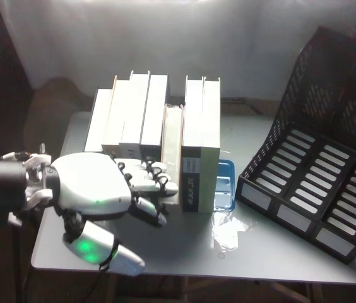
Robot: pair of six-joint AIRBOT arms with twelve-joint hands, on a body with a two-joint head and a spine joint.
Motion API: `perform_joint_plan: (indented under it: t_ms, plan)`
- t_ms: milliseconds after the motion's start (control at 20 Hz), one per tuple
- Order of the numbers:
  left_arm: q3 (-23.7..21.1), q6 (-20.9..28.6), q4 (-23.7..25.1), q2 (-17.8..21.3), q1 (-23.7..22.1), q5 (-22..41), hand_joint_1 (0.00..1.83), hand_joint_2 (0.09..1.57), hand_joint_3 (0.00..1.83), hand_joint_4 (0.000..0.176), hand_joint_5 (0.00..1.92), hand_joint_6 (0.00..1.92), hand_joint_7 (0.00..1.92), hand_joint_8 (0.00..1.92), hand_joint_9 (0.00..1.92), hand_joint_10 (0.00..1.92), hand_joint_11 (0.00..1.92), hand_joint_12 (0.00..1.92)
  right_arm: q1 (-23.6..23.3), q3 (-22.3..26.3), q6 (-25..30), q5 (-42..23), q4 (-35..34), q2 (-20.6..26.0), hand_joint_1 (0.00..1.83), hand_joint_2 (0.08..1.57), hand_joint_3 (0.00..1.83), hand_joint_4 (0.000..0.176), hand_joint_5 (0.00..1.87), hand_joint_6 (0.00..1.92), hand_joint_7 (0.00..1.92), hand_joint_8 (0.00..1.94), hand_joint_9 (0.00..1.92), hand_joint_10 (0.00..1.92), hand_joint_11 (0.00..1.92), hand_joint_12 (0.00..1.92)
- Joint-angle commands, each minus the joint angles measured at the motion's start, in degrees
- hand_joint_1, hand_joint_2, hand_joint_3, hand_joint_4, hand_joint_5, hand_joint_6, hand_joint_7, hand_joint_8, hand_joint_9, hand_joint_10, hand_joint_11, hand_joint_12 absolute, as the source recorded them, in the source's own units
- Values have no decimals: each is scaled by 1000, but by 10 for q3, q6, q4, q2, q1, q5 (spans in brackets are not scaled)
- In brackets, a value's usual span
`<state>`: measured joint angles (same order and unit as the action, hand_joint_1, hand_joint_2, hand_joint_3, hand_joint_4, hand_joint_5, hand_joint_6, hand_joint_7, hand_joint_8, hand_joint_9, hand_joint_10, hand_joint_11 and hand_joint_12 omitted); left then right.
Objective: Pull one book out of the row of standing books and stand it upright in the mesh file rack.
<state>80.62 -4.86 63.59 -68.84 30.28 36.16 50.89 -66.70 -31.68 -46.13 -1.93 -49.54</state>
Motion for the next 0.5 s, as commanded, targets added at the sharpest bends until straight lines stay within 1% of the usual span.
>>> perform_joint_plan:
  t_ms: [0, 300, 450]
  plan:
    - [-3, 4, -8, 2, 8, 25, 0, 1131, 0, 57, 523, 21, 0, 0, 0, 0, 0, 0, 0, -4, 4, -59, -14, 6, 396, 1256, 3, 0, 0, 0, 0, 0, 0, 0, 0, 0]
    - [-22, 4, -15, 14, 37, 37, 0, 1131, 0, 56, 527, 20, 0, 0, 0, 0, 0, 0, 1, -4, 6, -59, -15, 6, 400, 1256, 2, 0, 0, 0, 0, 0, 0, 0, 0, 0]
    - [-25, 4, -29, 18, 41, 43, 0, 1131, 0, 56, 527, 20, 0, 0, 0, 0, 0, 0, 2, -4, 7, -59, -16, 6, 400, 1256, 2, 0, 0, 0, 0, 0, 0, 0, 0, 0]
